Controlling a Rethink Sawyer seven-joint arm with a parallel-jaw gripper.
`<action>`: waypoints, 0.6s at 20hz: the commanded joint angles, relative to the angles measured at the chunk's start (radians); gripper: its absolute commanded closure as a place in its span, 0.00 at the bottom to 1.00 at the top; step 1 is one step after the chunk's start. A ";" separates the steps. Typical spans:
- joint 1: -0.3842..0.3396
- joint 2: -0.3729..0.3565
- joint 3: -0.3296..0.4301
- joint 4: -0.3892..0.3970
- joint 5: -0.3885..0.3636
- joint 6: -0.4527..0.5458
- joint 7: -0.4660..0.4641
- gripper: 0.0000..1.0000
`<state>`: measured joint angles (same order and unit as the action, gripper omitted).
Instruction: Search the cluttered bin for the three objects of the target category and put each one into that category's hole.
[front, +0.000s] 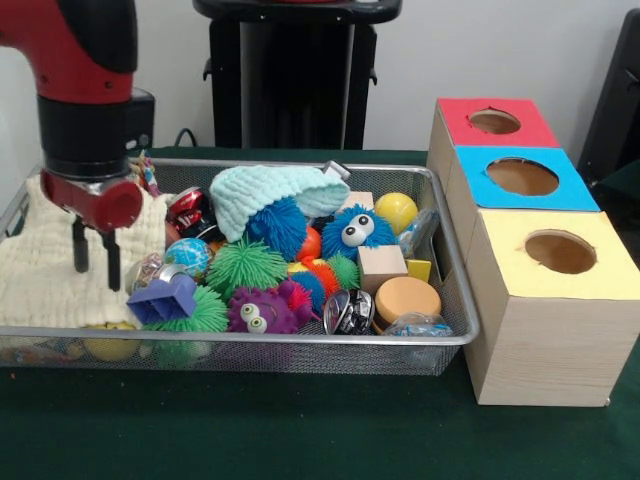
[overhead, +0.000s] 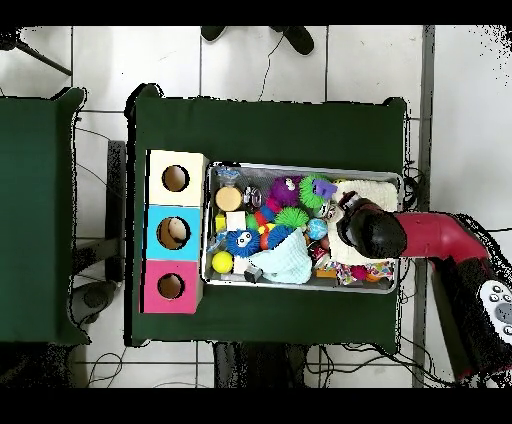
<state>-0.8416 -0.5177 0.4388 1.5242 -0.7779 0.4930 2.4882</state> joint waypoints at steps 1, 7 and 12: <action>0.075 0.130 -0.103 -0.014 -0.124 -0.167 0.015 0.00; 0.088 0.202 -0.150 -0.034 -0.125 -0.279 0.029 0.00; 0.064 0.227 -0.152 -0.030 -0.101 -0.313 -0.008 0.00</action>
<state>-0.7587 -0.4201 0.3362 1.5210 -0.8335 0.2301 2.4882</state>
